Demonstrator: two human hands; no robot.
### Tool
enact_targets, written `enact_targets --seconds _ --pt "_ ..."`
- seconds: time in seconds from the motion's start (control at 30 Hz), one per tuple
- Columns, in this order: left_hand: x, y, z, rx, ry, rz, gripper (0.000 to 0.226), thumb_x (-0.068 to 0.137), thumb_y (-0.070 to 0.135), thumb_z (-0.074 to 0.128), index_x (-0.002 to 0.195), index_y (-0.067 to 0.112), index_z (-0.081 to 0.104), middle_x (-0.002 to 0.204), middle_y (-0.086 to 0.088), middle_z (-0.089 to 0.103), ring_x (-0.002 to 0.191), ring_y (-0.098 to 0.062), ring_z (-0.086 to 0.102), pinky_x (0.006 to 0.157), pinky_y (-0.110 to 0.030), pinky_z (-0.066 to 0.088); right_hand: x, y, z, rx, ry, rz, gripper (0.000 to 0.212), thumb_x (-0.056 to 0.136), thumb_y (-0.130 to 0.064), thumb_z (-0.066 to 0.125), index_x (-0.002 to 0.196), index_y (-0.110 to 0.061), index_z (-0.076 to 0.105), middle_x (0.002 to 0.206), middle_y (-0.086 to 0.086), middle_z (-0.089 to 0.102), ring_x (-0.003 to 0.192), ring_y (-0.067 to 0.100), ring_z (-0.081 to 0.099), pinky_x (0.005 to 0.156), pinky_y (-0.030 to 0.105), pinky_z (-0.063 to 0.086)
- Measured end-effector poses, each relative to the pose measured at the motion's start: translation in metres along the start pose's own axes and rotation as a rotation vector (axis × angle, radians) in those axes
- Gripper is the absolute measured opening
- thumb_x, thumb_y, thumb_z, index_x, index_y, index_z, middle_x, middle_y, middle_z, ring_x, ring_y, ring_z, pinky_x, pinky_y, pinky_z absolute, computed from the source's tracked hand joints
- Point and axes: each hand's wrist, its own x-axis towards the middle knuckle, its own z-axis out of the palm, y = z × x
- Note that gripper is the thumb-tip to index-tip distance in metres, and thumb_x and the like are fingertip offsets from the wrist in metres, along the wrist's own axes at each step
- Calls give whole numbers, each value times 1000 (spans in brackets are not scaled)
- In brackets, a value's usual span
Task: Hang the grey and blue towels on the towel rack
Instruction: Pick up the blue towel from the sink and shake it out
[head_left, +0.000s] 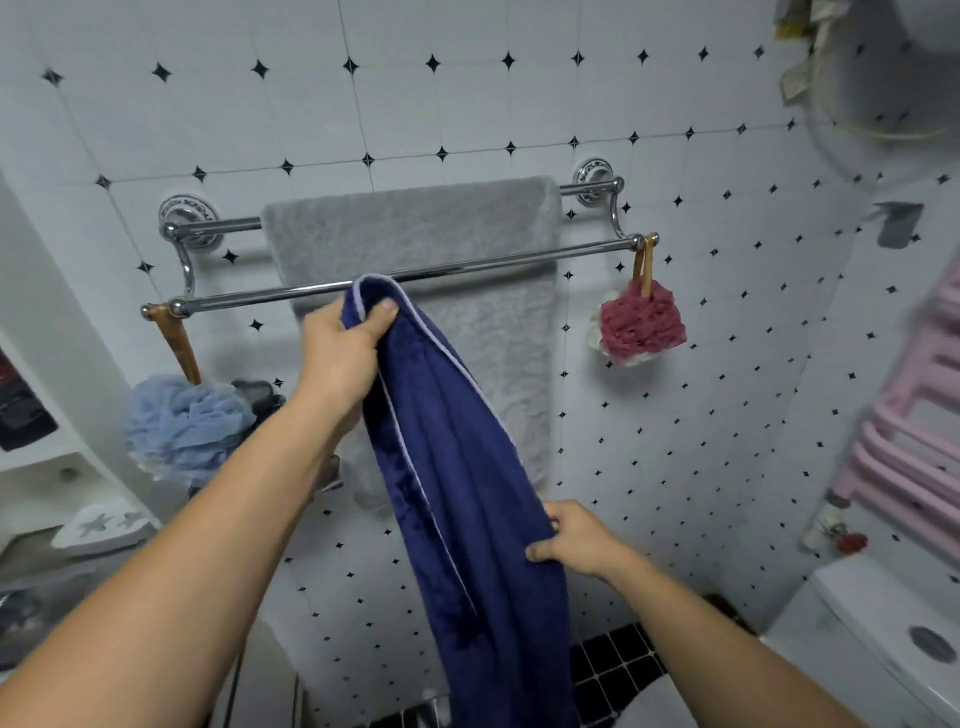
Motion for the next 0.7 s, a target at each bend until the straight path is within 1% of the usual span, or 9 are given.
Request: enact_targets --seconds 0.1,0.17,0.23,0.3,0.37,0.43,0.53,0.6,0.7 --pt "9 4 -14 -46 99 10 19 89 15 66 71 21 64 51 21 63 50 5 54 53 -14 46 -1 39 -3 -63 11 88 9 75 -3 73 80 -11 71 89 3 74 84 20 68 84 36 57" --pt "12 5 -21 -35 120 18 18 87 18 68 70 21 65 52 20 63 51 3 54 54 -16 46 -3 49 -10 -41 87 122 21 80 -8 73 63 -20 67 67 -8 71 67 14 65 63 25 55" --pt "7 3 -22 -4 83 2 17 86 19 69 70 21 66 54 18 65 53 1 56 55 -17 48 0 41 -19 -7 169 91 38 82 -12 73 49 -21 55 51 -14 60 56 10 54 53 22 42" --pt "-6 -8 -18 28 -31 -78 16 85 15 70 70 17 67 57 13 69 54 -3 61 55 -20 52 3 16 -28 10 208 -8 34 84 -14 70 54 -18 55 58 -8 54 60 11 47 57 24 35" --pt "-25 -23 -13 55 -218 -194 13 84 11 71 71 11 71 65 3 74 61 -12 67 61 -27 56 3 -20 -33 5 187 -122 16 87 -12 66 73 -7 65 70 2 58 67 13 50 63 27 38" --pt "-46 -39 -6 62 -450 -309 5 84 9 71 84 5 74 82 -10 77 75 -21 71 71 -36 58 1 -54 -34 -18 148 -235 8 88 -9 63 84 -8 69 77 3 64 72 12 56 68 28 43" --pt "-69 -58 9 56 -705 -406 11 86 7 70 96 8 74 90 -8 78 82 -19 73 70 -29 58 -5 -102 -32 -15 123 -367 31 87 -4 59 69 -28 69 64 -12 64 60 1 53 58 20 42" --pt "-76 -63 17 65 -742 -417 10 87 9 69 94 12 75 88 -5 78 82 -18 73 69 -25 56 -10 -127 -32 -28 111 -431 35 85 -4 56 64 -31 66 58 -14 62 55 -1 51 54 18 41" --pt "-72 -61 20 17 -654 -389 9 88 11 68 90 12 76 90 -8 78 83 -21 73 69 -26 56 -14 -142 -40 -22 127 -468 16 86 -11 57 78 -20 68 69 -9 65 63 5 55 60 24 45"
